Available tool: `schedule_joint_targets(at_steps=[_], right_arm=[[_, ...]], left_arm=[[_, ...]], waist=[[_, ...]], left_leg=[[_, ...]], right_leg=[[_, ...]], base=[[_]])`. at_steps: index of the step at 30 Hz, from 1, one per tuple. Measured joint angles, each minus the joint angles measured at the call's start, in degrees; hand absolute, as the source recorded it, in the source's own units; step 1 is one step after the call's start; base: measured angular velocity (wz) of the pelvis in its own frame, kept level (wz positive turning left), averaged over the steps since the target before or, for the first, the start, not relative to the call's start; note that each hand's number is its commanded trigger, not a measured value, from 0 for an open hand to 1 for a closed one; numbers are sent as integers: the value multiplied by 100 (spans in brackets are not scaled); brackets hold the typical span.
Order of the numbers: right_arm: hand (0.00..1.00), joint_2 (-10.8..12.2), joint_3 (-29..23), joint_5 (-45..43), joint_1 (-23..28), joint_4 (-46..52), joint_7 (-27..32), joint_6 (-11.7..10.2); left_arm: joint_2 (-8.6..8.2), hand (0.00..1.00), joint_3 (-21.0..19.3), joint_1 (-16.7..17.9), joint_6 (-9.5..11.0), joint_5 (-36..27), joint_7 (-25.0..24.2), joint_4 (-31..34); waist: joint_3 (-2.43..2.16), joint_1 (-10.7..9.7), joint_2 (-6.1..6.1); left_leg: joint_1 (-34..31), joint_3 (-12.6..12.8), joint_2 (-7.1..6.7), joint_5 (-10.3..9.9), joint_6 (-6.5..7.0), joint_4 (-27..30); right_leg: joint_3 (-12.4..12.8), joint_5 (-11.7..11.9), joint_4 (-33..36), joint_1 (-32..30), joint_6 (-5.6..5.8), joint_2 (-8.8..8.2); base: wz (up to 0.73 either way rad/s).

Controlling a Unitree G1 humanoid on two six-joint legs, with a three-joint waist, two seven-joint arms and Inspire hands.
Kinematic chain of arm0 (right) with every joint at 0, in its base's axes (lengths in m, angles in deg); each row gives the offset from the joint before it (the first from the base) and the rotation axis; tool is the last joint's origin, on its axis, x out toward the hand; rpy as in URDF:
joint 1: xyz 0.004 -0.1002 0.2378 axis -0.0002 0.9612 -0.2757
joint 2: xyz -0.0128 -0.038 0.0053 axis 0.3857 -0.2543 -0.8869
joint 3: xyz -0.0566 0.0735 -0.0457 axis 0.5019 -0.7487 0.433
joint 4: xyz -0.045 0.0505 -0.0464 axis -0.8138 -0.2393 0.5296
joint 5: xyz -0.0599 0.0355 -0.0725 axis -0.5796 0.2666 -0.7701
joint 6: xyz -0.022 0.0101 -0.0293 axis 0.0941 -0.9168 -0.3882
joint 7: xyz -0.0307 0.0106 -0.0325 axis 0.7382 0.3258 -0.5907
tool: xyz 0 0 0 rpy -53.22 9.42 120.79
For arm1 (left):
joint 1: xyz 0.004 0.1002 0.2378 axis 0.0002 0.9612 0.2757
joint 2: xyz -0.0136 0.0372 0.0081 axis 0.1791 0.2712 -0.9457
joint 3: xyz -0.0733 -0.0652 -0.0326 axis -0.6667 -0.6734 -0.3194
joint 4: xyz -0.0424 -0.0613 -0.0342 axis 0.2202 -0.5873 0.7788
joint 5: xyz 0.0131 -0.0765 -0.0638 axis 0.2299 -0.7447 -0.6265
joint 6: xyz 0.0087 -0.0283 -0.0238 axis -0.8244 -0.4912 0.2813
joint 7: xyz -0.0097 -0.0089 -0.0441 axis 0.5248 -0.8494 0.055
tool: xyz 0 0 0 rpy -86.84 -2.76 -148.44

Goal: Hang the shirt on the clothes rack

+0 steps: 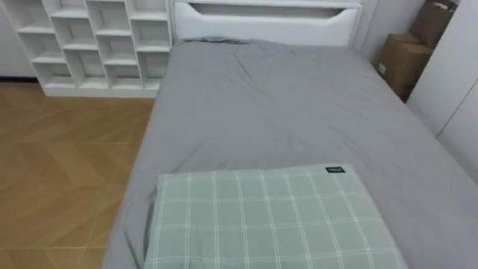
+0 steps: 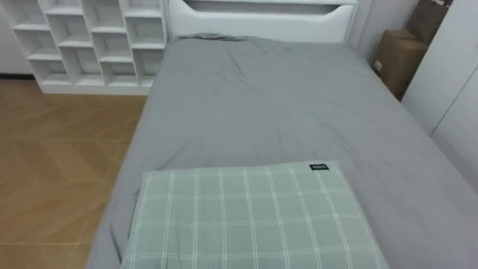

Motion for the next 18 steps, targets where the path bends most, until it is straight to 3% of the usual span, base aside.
schedule_joint_targets(at_steps=[2, 7, 18], right_arm=[[0, 2, 28, -4, -14, -44, -5, -1], [0, 1, 26, -20, -83, -147, -1, 3], [0, -4, 13, 302, -10, -137, -275, -40]], left_arm=[[3, 0, 3, -10, -48, 1, 55, 37], [2, 0, 12, -38, -54, 5, 113, 298], [23, 0, 54, -47, -49, 78, 0, 417]], waist=[[27, -11, -18], [44, -35, -70], [17, -181, -26]], left_leg=[[-20, -52, -1, 0, 0, -31], [-12, -177, -40, 39, -37, -79], [-14, -177, -3, 93, -91, -84]], right_leg=[[19, -10, 1, 12, 2, 1], [-6, -16, -1, 47, 4, 3], [-11, -15, -2, 59, 4, 44]], base=[[14], [10], [1]])
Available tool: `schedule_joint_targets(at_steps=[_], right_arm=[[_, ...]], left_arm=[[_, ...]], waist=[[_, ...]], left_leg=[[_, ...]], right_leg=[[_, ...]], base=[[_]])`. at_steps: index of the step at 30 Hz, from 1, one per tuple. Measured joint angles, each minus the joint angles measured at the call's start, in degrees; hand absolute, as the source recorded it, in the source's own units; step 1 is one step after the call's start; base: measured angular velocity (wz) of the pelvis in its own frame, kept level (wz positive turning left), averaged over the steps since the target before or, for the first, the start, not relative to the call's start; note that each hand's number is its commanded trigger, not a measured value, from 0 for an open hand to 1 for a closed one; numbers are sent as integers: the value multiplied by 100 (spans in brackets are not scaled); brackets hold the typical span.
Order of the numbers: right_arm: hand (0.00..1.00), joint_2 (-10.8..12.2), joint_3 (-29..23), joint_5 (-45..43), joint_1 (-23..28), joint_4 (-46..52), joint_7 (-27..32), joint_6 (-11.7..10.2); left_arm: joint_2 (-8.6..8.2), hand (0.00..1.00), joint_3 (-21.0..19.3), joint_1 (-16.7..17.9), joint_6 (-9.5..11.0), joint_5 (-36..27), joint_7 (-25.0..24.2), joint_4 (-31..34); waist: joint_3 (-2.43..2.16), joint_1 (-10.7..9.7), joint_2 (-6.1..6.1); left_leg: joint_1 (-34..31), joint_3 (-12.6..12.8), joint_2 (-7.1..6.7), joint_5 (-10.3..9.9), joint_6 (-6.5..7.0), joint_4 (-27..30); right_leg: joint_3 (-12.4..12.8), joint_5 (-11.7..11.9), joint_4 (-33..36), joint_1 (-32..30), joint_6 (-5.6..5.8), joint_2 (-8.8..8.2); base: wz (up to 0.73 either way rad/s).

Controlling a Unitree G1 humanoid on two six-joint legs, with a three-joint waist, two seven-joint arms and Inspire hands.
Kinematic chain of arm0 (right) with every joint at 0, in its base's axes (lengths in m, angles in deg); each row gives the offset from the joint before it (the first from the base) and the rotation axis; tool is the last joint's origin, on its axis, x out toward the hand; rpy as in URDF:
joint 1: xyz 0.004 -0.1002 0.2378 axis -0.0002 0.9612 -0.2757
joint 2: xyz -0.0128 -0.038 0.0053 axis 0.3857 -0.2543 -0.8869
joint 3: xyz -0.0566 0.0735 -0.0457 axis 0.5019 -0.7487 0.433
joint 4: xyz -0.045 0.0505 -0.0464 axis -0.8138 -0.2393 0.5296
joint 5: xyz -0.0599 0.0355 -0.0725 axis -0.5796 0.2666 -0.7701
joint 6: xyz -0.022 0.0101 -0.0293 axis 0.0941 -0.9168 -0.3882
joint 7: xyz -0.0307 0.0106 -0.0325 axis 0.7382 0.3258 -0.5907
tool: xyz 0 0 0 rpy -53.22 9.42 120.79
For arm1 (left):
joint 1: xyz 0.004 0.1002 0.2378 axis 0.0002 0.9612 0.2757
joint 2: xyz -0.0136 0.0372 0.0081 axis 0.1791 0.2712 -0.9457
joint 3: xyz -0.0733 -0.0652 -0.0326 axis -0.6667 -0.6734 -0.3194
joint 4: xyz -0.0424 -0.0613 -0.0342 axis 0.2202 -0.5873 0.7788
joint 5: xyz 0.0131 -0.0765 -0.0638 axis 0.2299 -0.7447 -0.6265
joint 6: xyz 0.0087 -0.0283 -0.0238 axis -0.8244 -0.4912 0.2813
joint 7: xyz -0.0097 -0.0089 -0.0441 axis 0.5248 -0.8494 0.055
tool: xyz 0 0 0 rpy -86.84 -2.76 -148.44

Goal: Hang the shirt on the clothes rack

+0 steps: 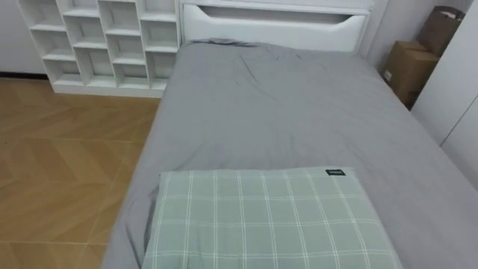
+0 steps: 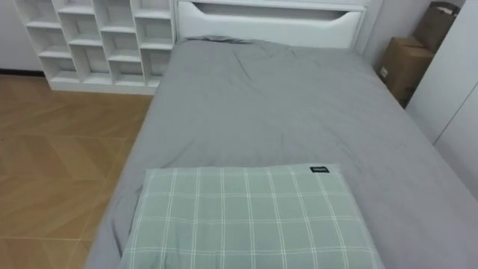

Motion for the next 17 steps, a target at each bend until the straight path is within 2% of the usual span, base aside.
schedule_joint_targets(at_steps=[8, 14, 17], right_arm=[[0, -1, 37, 307, 61, -27, -24, 12], [0, -9, 62, 431, 68, -36, -55, 61], [0, -21, 77, 442, 89, -35, -102, 65]], left_arm=[[-2, 0, 51, 59, -86, -2, 1, 0], [-9, 0, 56, 74, -137, -2, -1, 2], [-10, 0, 55, 86, -226, -2, -20, 2]], waist=[[-26, 1, 45], [-22, 5, 68], [-15, 1, 86]], left_leg=[[18, -23, 0, 7, -4, 8], [37, -29, 0, 11, -9, 8], [101, -30, 2, 10, -9, -8]], right_leg=[[1, 0, 0, 33, 0, 3], [9, -1, -2, 57, -2, 5], [8, -1, -11, 120, -2, 8]], base=[[1], [0], [0]])
